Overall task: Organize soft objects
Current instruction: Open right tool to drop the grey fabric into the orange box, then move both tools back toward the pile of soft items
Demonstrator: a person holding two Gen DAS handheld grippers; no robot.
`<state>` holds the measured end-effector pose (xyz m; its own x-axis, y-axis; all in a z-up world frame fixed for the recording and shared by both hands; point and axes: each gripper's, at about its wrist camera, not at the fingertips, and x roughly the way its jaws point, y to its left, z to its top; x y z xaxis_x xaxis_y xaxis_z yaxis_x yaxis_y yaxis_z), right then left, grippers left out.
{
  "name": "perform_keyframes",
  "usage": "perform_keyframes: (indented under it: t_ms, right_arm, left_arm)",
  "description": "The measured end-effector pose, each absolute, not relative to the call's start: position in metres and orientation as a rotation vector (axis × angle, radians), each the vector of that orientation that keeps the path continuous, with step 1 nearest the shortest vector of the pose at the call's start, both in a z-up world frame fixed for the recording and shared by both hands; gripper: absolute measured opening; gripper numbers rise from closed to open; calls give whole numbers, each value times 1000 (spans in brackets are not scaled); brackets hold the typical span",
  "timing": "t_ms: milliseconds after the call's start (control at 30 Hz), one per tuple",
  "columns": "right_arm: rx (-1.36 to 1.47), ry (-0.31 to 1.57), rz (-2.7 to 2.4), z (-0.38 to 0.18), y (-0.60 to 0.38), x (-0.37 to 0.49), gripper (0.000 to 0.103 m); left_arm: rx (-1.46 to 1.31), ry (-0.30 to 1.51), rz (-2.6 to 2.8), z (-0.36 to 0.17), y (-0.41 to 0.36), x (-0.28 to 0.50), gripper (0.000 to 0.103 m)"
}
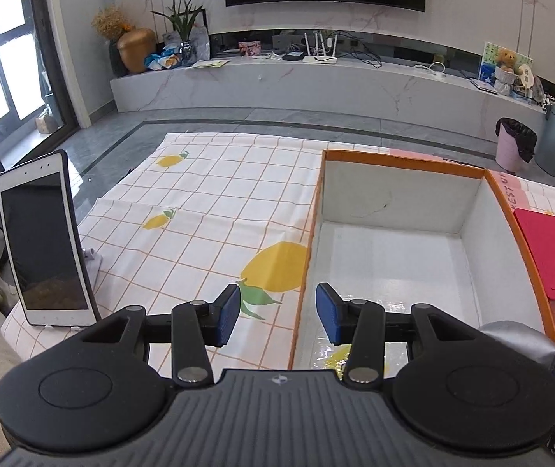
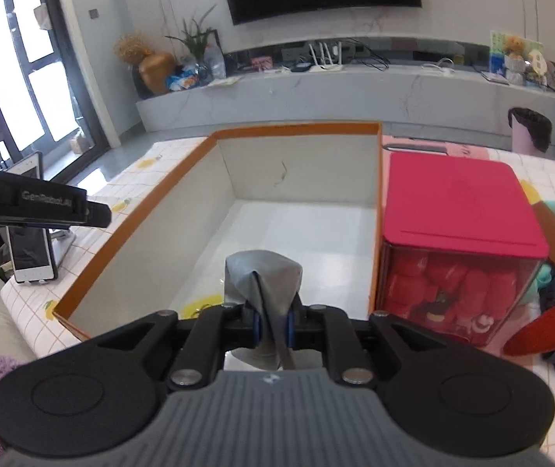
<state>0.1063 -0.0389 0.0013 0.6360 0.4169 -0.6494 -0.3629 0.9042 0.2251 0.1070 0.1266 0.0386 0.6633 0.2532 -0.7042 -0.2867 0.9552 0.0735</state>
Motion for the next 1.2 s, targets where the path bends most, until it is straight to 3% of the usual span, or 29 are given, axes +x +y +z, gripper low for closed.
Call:
perform_keyframes:
  t_ms: [33,167,300,433,500,567,633,867,1200]
  right_arm:
    - [73,757,431,1,-39,106,13]
    - [74,737,412,4,-41,105,39]
    - [78,734,428,6,-41,102,43]
    - [72,734,437,6,-39,100,55]
    - [76,734,444,7,-38,99,68]
    - [115,733,466,9,-41,99,91]
    - [167,715,482,13,-44,96,101]
    - [232,640,480,32,-51,88,101]
    - [192,586,346,56,-79,87,101]
  left_arm:
    - [-43,790,301,38,126,107,52]
    - [-34,779,284,42,120,105,52]
    - [-28,774,276,42,118,105,52]
    - [-33,778,279,41,119,105,52]
    - [-33,777,279,41,119,104,52]
    - [-34,774,281,41,119,105,53]
    - [-40,771,284,42,119,105,54]
    - [-64,760,290,44,122,104,55]
    - [-52,743,237,50,109,100,66]
